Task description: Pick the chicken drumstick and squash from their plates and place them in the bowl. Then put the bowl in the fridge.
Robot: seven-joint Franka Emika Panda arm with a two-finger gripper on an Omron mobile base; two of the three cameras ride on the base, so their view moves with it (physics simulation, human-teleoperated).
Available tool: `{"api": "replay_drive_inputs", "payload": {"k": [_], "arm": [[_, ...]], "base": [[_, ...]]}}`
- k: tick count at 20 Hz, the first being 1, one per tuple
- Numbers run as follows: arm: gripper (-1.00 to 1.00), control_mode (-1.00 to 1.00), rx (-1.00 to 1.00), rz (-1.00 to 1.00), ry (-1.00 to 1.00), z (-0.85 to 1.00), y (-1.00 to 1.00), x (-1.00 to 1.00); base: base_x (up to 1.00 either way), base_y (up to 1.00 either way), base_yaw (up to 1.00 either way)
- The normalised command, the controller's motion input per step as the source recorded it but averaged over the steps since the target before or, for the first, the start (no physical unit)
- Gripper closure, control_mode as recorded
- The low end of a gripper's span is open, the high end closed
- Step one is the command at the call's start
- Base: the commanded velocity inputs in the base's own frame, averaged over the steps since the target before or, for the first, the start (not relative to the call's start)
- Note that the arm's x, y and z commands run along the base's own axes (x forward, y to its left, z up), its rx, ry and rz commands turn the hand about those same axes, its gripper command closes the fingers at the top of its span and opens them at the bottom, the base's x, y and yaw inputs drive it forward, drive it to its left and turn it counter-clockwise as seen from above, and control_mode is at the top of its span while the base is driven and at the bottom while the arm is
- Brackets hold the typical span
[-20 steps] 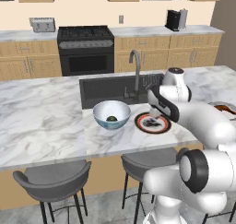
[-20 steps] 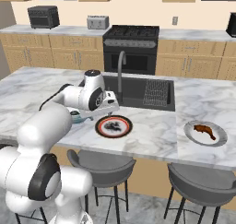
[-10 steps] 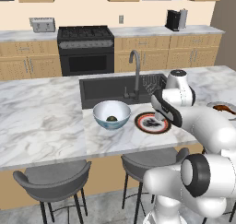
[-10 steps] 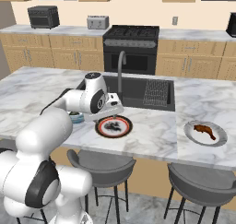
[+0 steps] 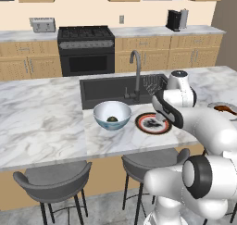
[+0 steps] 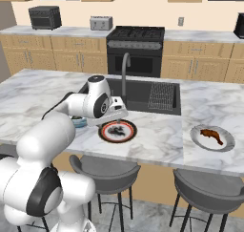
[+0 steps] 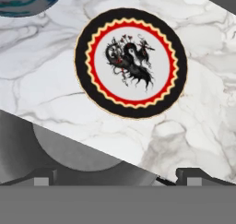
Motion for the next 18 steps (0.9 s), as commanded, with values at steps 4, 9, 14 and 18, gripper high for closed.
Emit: {"api": "replay_drive_inputs", "payload": {"k": [4,9,14,18], "arm": [[-1.00,-1.00,0.00,0.00,0.00,0.00,0.00,0.00],[-1.00,1.00,0.00,0.00,0.00,0.00,0.00,0.00],[-1.00,1.00,0.00,0.00,0.00,0.00,0.00,0.00],[-1.00,1.00,0.00,0.00,0.00,0.00,0.00,0.00]], "base": [[0.00,0.00,0.00],[0.00,0.00,0.00],[0.00,0.00,0.00],[0.02,-0.01,0.00]]}}
